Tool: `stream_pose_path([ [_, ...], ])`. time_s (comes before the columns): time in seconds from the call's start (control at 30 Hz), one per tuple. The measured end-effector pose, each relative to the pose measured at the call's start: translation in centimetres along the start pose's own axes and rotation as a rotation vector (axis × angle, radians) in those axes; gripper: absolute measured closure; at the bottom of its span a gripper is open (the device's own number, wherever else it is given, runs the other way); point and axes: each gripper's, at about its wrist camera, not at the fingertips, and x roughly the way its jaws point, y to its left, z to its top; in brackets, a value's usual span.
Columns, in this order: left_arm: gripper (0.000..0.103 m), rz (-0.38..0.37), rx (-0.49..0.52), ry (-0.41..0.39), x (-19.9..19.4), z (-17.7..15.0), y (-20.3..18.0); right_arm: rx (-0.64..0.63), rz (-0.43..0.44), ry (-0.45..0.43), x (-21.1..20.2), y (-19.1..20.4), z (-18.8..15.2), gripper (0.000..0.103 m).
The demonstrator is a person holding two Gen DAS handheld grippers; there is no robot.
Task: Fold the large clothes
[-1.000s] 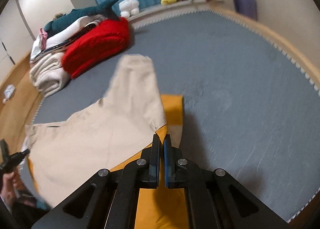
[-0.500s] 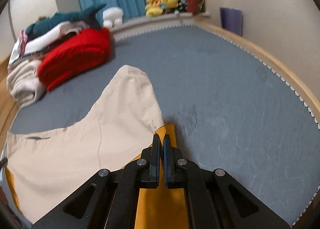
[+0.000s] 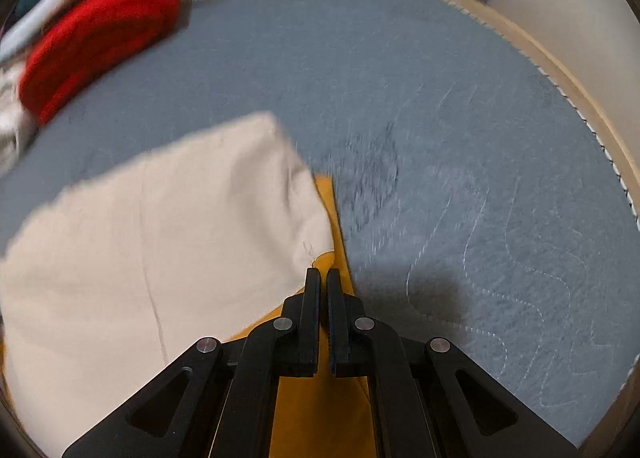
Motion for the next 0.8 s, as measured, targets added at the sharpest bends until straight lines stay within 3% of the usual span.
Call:
stream_pose_path([
  [0.07, 0.1, -0.008, -0.005, 0.067, 0.9, -0.5, 0.0, -0.024, -0.016, 0.012, 0.3, 0.0, 0.2, 0.1],
  [0.13, 0.093, -0.032, -0.041, 0.136, 1.3, -0.9, 0.4, -0.032, -0.013, 0.085, 1.5, 0.1, -0.1, 0.1],
  [0.2, 0.083, -0.013, -0.041, 0.104, -0.3, -0.9, 0.8, -0.02, -0.013, 0.138, 1.9, -0.5, -0.6, 0.097],
  [0.3, 0.071, -0.015, 0.001, 0.006, -4.4, -1.3, 0.7, 0.002, 0.005, 0.085, -0.5, -1.4, -0.5, 0.087],
  [0.4, 0.07, -0.137, 0.068, -0.005, -7.3, -2.8, 0.2, -0.035, 0.019, 0.012, -3.8, -1.9, -0.7, 0.087],
  [0.5, 0.069, -0.327, 0.195, 0.132, -7.7, -6.1, -1.2, -0.122, 0.115, -0.022, -6.6, -1.7, -2.1, 0.087],
  [0.53, 0.069, -0.343, 0.271, 0.175, -7.6, -7.5, -2.0, -0.168, 0.186, -0.001, -7.3, -1.4, -3.0, 0.087],
  [0.6, 0.069, -0.331, 0.426, 0.235, -7.4, -10.1, -3.3, -0.28, 0.286, 0.065, -7.9, -0.7, -5.2, 0.087],
  [0.63, 0.069, -0.311, 0.504, 0.266, -7.0, -11.6, -3.7, -0.332, 0.296, 0.093, -7.8, -0.3, -6.2, 0.087],
  [0.73, 0.068, -0.197, 0.584, 0.342, -4.6, -14.1, -2.4, -0.502, 0.225, 0.245, -6.1, 0.3, -10.5, 0.087],
  [0.8, 0.072, -0.189, 0.565, 0.354, -4.3, -14.2, -1.5, -0.558, 0.154, 0.346, -4.2, -0.4, -12.6, 0.087],
])
